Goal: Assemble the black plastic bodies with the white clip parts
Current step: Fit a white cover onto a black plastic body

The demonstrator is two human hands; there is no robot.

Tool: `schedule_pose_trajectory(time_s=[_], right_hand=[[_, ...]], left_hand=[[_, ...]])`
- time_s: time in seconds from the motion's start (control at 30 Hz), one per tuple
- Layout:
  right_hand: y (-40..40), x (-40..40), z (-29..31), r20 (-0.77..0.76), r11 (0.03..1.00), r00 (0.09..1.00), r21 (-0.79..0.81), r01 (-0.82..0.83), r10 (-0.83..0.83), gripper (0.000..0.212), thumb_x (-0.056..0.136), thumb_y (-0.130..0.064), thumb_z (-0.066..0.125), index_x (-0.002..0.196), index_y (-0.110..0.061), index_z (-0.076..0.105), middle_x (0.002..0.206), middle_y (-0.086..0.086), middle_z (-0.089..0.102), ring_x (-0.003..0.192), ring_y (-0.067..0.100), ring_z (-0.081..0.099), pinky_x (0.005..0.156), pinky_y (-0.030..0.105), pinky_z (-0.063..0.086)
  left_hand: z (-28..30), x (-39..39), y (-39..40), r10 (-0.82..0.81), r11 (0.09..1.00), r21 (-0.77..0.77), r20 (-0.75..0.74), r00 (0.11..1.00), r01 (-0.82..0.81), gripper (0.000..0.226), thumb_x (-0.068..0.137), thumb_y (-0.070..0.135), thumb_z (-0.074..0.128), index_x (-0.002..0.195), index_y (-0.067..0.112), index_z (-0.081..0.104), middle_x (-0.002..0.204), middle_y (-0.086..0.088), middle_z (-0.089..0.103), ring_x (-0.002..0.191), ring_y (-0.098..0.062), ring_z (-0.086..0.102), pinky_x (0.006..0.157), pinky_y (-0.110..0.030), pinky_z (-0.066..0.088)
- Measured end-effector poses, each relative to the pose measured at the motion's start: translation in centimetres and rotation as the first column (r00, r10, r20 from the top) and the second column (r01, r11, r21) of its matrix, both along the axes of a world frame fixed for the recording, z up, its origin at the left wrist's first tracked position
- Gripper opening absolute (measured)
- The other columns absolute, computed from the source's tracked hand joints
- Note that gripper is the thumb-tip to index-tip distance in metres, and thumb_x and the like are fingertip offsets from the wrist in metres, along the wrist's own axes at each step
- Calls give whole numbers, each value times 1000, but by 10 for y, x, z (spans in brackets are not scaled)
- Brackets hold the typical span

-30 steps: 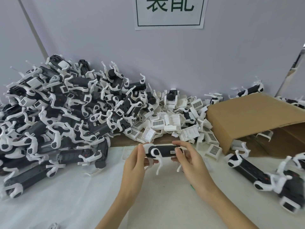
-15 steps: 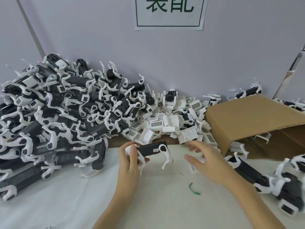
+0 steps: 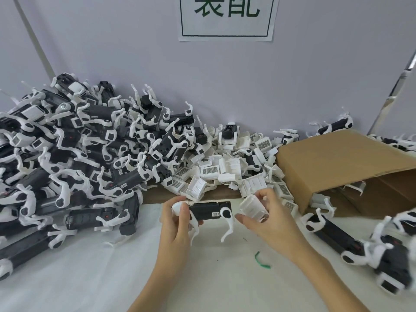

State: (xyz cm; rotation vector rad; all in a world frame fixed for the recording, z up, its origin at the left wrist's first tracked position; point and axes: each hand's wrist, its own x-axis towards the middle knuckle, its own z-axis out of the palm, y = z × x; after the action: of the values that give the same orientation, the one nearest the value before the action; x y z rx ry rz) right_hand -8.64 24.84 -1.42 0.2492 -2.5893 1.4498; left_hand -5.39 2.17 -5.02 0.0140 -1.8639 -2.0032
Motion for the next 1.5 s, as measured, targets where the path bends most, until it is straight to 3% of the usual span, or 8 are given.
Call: schedule_pose_trajectory(time_s=[0.1, 0.4, 0.63, 0.83, 1.0, 1.17, 1.37, 1.5], right_hand=[[-4, -2, -4, 1, 997, 999, -56, 46, -46, 56, 72, -53, 89, 101, -32, 46, 81, -5, 75, 63, 13, 72, 62, 26, 52], [-8, 3, 4, 61, 900, 991, -427, -84, 121, 45, 90, -58, 65, 113, -25, 44, 94, 6, 63, 74, 8, 56, 70, 24, 42], [-27, 18, 3, -219, 987, 965, -30, -157, 146, 51, 85, -47, 81, 111, -43, 37, 112, -8, 51, 103, 1, 54, 80, 9, 43], [-33, 22, -9, -250, 968, 938, 135, -211, 239, 61, 78, -74, 71, 123, -54, 35, 123, -42, 32, 124, 1, 45, 88, 21, 51], [-38, 28, -18, -319, 924, 887, 299, -239, 333, 59, 95, -52, 63, 142, -49, 28, 140, -39, 27, 134, -3, 33, 105, 12, 32], [-35, 19, -18, -424, 910, 850, 392, -138, 312, 61, 93, -15, 77, 141, -36, 44, 142, -24, 47, 136, 1, 43, 110, 23, 33], [-42, 25, -19, -528, 900, 791, 430, -66, 310, 73, 74, 10, 80, 135, -24, 60, 141, -11, 57, 131, 14, 54, 105, 37, 42], [-45, 27, -17, -573, 876, 743, 481, -37, 346, 76, 70, 10, 77, 135, -25, 59, 141, -9, 55, 130, 17, 52, 106, 35, 43]], left_hand=[[-2, 0, 0, 10, 999, -39, -14, 1000, -11, 30, 102, 65, 46, 117, 42, 59, 106, -12, 70, 96, -29, 73, 85, -35, 60], [2, 7, 4, -73, 988, -141, -47, 996, 66, 32, 102, 52, 49, 129, 35, 52, 85, 20, 64, 77, -1, 60, 71, -12, 47], [8, 18, 5, -162, 950, -279, -68, 985, 137, 32, 102, 54, 50, 132, 47, 45, 96, 18, 65, 87, -6, 62, 81, -15, 49], [12, 24, 3, -220, 917, -354, -67, 973, 183, 44, 101, 56, 51, 140, 36, 45, 133, 7, 62, 123, -23, 62, 102, -47, 53], [16, 24, 2, -211, 928, -327, -59, 976, 181, 40, 98, 58, 51, 137, 47, 45, 133, 21, 58, 119, -12, 60, 98, -19, 45], [11, 22, 2, -220, 939, -278, -33, 975, 202, 54, 96, 60, 51, 145, 38, 43, 135, 21, 63, 92, -8, 65, 85, -15, 49], [9, 17, 3, 85, 896, -436, -13, 996, -82, 46, 93, 76, 47, 123, 43, 61, 116, 15, 63, 114, -9, 59, 92, -31, 49], [15, 15, 0, -83, 977, -184, 114, 990, 103, 29, 93, 70, 65, 108, 45, 65, 80, 12, 70, 77, -7, 66, 71, -26, 59]])
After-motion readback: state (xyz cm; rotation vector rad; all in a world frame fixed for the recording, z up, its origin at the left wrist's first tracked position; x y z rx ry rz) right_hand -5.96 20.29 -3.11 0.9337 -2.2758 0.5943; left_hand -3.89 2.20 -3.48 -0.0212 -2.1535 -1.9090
